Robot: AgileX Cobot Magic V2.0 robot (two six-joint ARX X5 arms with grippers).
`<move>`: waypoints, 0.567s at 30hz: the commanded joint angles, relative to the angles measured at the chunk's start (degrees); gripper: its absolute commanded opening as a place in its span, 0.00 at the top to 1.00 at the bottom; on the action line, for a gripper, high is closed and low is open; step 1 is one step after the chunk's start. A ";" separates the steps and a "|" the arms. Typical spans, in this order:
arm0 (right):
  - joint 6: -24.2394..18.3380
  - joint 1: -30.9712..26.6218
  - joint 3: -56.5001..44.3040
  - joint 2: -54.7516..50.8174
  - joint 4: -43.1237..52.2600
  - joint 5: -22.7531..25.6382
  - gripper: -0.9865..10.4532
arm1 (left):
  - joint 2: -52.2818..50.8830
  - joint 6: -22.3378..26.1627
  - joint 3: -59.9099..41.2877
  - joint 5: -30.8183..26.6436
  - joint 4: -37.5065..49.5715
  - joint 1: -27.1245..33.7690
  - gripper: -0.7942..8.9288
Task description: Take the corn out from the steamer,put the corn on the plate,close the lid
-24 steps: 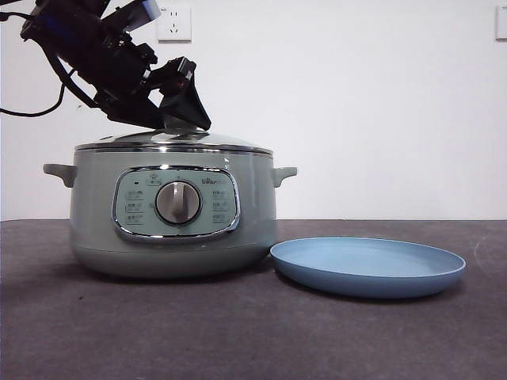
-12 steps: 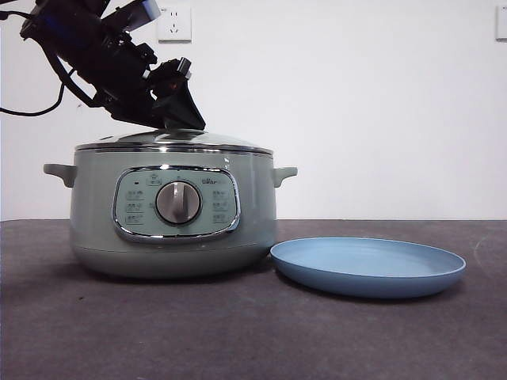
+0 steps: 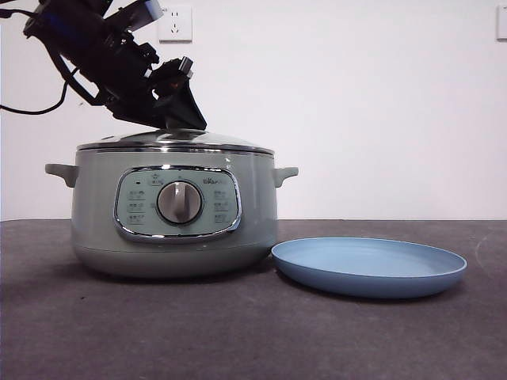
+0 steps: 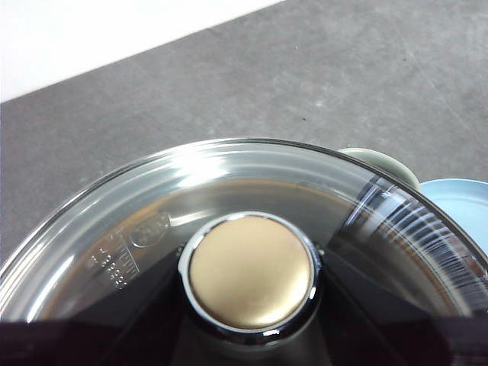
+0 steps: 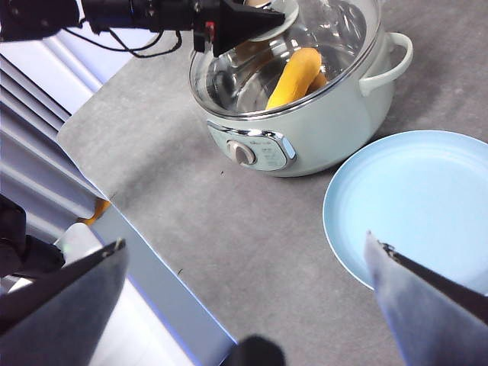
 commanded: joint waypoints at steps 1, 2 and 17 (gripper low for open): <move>-0.44 0.11 0.26 0.02 0.26 0.11 0.39 | -0.22 -0.31 5.07 0.22 -0.90 -0.07 0.93; -0.46 0.11 0.26 0.02 0.26 0.13 0.39 | -0.24 -0.31 6.69 0.22 -2.69 -0.07 0.93; -0.44 0.07 0.26 0.39 0.28 6.08 0.39 | -17.70 -3.10 12.87 0.11 -17.86 -0.09 0.93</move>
